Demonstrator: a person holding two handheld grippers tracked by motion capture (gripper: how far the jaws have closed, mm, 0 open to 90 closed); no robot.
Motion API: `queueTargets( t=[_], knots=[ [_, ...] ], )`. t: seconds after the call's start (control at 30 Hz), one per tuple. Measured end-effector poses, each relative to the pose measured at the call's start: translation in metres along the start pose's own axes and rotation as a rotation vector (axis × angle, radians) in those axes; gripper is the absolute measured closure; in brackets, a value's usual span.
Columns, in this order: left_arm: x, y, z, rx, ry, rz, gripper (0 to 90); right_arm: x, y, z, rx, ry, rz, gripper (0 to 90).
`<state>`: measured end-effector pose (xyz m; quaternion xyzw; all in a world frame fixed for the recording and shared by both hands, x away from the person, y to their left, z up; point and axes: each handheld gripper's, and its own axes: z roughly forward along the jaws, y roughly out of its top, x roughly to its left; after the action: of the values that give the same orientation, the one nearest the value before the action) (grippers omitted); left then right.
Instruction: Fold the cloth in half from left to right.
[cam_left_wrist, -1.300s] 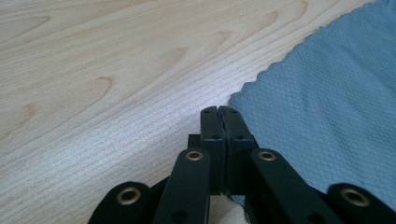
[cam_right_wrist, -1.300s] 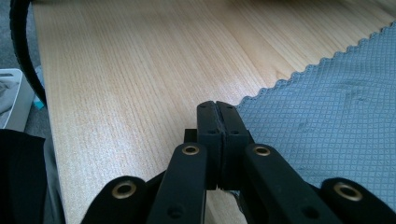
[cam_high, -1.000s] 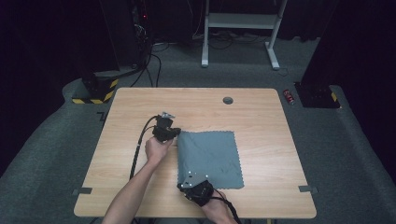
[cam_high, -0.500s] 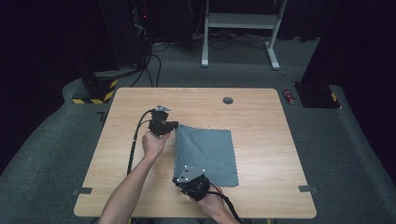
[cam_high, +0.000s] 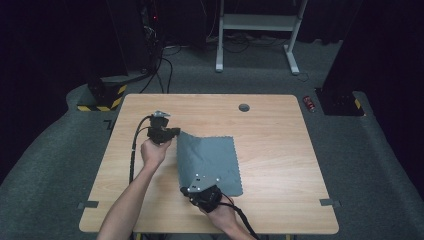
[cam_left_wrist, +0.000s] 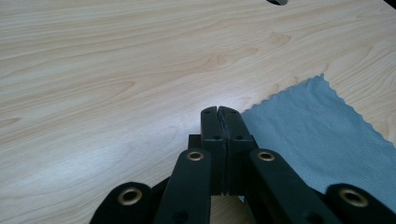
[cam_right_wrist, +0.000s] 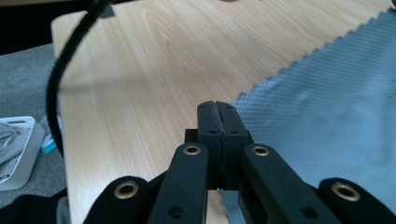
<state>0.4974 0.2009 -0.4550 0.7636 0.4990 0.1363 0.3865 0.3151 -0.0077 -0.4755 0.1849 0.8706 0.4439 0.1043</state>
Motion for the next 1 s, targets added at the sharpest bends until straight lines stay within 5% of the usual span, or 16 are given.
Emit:
queueTargets(
  t=[0.53, 0.7, 1.0],
  knots=[
    [-0.050, 0.022, 0.044, 0.014, -0.064, 0.076, 89.5, -0.027, -0.050, -0.043, 0.002, -0.131, 0.113, 90.0],
    [-0.059, 0.026, 0.053, 0.019, -0.077, 0.050, 89.5, -0.031, -0.063, -0.056, -0.004, -0.166, 0.140, 90.0],
    [-0.080, 0.035, 0.067, 0.031, -0.086, 0.086, 89.4, -0.041, -0.081, -0.076, -0.003, -0.223, 0.193, 90.0]
  ],
)
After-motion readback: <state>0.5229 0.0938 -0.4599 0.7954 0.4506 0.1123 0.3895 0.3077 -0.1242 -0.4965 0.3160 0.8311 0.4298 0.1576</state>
